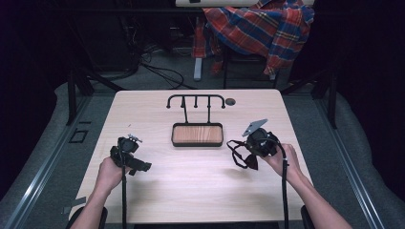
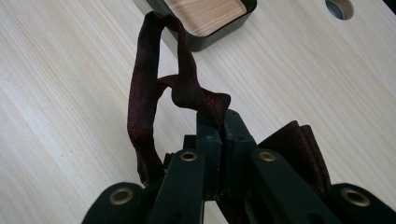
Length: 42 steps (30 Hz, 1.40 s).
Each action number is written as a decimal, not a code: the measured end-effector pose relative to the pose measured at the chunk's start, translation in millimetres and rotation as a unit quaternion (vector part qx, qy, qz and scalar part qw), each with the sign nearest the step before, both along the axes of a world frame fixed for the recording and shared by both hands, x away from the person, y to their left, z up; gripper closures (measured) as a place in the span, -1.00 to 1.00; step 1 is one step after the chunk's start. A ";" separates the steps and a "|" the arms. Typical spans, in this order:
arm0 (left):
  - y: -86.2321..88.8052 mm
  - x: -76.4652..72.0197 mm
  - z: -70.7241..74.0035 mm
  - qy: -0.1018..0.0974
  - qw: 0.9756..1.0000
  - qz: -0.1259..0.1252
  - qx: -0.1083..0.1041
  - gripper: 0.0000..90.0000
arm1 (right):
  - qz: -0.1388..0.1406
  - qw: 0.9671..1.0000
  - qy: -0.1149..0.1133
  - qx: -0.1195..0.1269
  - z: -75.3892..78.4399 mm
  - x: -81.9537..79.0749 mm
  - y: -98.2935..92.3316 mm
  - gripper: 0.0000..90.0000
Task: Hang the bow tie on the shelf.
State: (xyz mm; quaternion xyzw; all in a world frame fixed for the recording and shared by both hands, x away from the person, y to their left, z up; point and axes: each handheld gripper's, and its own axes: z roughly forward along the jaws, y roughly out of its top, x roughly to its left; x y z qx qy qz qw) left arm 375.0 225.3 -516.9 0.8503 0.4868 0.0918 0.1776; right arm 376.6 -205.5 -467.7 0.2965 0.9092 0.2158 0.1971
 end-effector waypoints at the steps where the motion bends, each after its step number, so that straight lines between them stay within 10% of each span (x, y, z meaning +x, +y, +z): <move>1: 0.0 0.0 0.0 0.000 1.000 0.000 0.001 -0.98 | 0.000 1.000 0.000 0.000 0.0 0.0 0.0 0.94; 42: -0.2 -0.5 -0.4 -0.002 1.000 -0.003 0.003 -0.98 | -0.019 0.998 -0.051 0.041 35.6 46.4 24.3 0.95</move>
